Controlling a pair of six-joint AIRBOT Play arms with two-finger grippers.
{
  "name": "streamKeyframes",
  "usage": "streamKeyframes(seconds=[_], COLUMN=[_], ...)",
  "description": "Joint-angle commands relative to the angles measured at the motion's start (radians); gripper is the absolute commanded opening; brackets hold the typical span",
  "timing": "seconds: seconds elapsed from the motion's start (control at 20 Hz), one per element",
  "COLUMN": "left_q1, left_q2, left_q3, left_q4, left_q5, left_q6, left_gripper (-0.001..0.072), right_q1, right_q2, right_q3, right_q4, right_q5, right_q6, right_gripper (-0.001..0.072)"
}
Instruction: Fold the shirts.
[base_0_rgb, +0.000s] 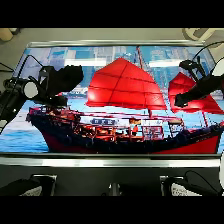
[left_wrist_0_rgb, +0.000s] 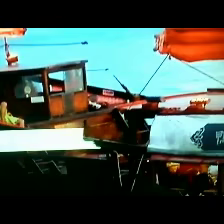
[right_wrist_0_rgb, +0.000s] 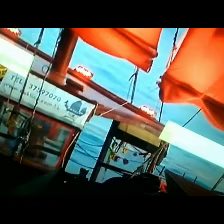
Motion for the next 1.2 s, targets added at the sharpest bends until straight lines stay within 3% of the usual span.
streamKeyframes(seconds=[0.0, 0.15, 0.2, 0.3, 0.4, 0.6, 0.7, 0.8, 0.85, 0.95, 1.0, 1.05, 1.1, 1.15], left_q1=[0.001, 0.001, 0.012, 0.077, 0.178, 0.322, 0.351, 0.352, 0.344, 0.330, 0.325, 0.325, 0.325, 0.325], left_q2=[-0.005, -0.041, -0.066, -0.176, -0.359, -0.744, -0.822, -0.844, -0.849, -0.866, -0.872, -0.874, -0.872, -0.863], left_q3=[0.000, 0.000, 0.010, 0.130, 0.362, 0.805, 0.827, 0.782, 0.764, 0.756, 0.756, 0.756, 0.757, 0.759], left_q4=[-0.011, -0.006, -0.003, -0.004, -0.010, -0.167, -0.285, -0.414, -0.445, -0.442, -0.442, -0.442, -0.444, -0.460], left_q5=[0.133, 0.286, 0.364, 0.381, 0.303, -0.009, 0.047, 0.176, 0.226, 0.274, 0.280, 0.276, 0.269, 0.254], left_q6=[-0.013, -0.069, -0.070, -0.069, -0.070, -0.069, -0.068, 0.016, 0.065, 0.069, 0.069, 0.064, 0.053, 0.051], left_gripper=[0.0401, 0.0425, 0.0578, 0.0585, 0.0585, 0.0686, 0.0686, 0.0686, 0.0685, 0.0681, 0.0642, 0.0442, 0.0177, 0.0025], right_q1=[0.000, 0.000, 0.000, 0.000, 0.000, 0.000, 0.000, 0.000, 0.000, 0.000, 0.000, 0.000, 0.000, 0.000], right_q2=[-0.001, -0.003, -0.006, -0.017, -0.033, -0.069, -0.084, -0.091, -0.091, -0.091, -0.091, -0.091, -0.091, -0.091], right_q3=[0.000, 0.000, 0.000, 0.000, 0.000, -0.002, -0.002, -0.002, -0.002, -0.002, -0.002, -0.002, -0.002, -0.002], right_q4=[0.000, 0.001, 0.001, 0.009, 0.040, 0.138, 0.171, 0.192, 0.213, 0.245, 0.254, 0.259, 0.259, 0.260], right_q5=[-0.138, -0.238, -0.267, -0.295, -0.293, -0.261, -0.259, -0.258, -0.251, -0.243, -0.239, -0.234, -0.232, -0.236], right_q6=[0.001, 0.001, 0.000, 0.001, 0.004, 0.003, 0.003, -0.011, -0.038, -0.057, -0.057, -0.057, -0.057, -0.057], right_gripper=[0.0670, 0.0670, 0.0670, 0.0670, 0.0670, 0.0670, 0.0670, 0.0670, 0.0670, 0.0670, 0.0671, 0.0671, 0.0671, 0.0669])
